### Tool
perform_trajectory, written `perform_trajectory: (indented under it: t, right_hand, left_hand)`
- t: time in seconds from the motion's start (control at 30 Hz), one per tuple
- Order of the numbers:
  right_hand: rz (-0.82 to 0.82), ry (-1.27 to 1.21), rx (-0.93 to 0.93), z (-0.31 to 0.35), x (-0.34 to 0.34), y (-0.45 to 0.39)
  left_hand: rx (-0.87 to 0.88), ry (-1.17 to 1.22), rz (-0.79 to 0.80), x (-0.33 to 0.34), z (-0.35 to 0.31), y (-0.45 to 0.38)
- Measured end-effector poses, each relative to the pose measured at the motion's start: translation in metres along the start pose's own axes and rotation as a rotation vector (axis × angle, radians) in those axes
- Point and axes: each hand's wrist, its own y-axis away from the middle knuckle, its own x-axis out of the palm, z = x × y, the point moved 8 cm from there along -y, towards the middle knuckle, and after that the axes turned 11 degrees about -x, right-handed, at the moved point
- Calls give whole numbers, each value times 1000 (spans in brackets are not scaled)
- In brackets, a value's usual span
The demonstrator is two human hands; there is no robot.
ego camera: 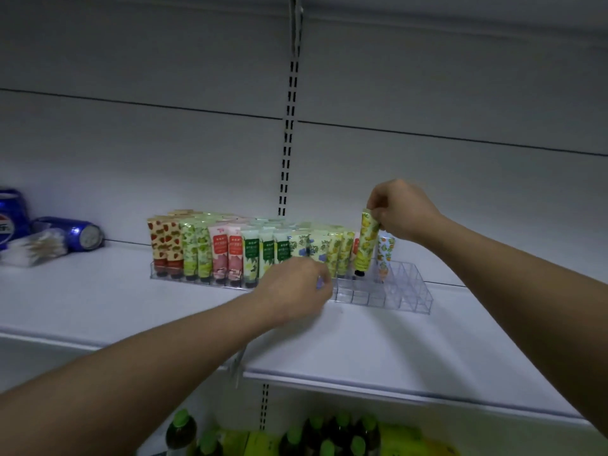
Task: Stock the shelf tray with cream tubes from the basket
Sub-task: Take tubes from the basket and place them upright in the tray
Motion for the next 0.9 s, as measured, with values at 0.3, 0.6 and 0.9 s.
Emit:
perform_trajectory:
  t: [0.3, 0.6, 0.9]
  right_hand:
    - [-63, 98, -59, 0, 26, -18]
    - [-76, 129, -64, -10, 64, -30]
    - [91, 110, -28, -10, 80, -19]
  left_hand:
    - [-61, -59, 187, 71, 28, 25]
    - [-51, -116, 212, 77, 27, 21]
    - [-57, -106, 205, 74, 27, 21]
